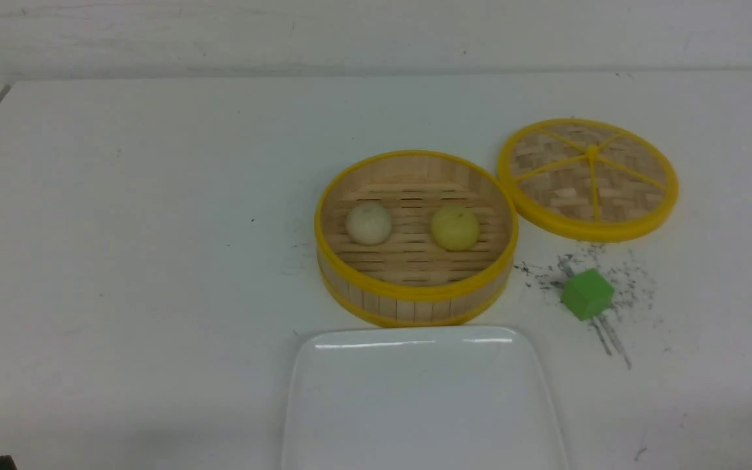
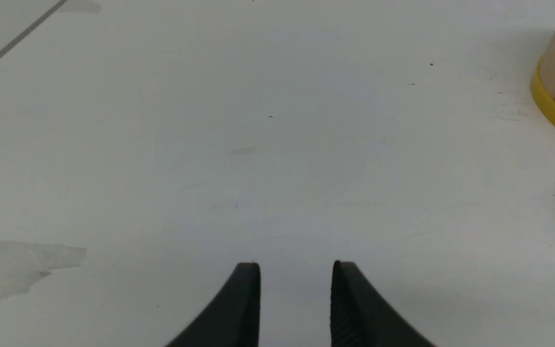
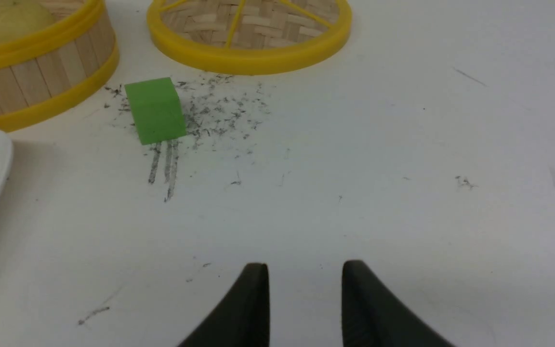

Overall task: Put the steamed buns into the plate on the white tablecloth.
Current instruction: 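Reach toward a bun in the bamboo steamer with the right gripper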

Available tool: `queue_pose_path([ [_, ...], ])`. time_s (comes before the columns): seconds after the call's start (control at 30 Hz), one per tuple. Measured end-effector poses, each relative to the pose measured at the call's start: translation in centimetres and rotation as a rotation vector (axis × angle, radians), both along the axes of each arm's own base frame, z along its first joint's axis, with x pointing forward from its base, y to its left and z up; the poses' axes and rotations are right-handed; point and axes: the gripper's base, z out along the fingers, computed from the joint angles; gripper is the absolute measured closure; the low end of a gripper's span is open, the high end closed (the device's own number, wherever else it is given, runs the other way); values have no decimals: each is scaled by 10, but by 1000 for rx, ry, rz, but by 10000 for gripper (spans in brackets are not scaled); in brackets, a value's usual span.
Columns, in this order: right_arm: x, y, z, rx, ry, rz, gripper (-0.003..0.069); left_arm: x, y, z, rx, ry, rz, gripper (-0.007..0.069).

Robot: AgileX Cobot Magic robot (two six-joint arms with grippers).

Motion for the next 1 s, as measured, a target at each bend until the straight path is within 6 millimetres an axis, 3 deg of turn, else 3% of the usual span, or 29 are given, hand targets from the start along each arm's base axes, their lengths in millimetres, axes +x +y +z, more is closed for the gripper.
queue_pose_path([
  [0.77,0,-3,0,-81,-2,-6,419,0,0,0,0,0,0,384],
  [1.0,0,-2,1,-13,-8,-14,419,0,0,0,0,0,0,384],
])
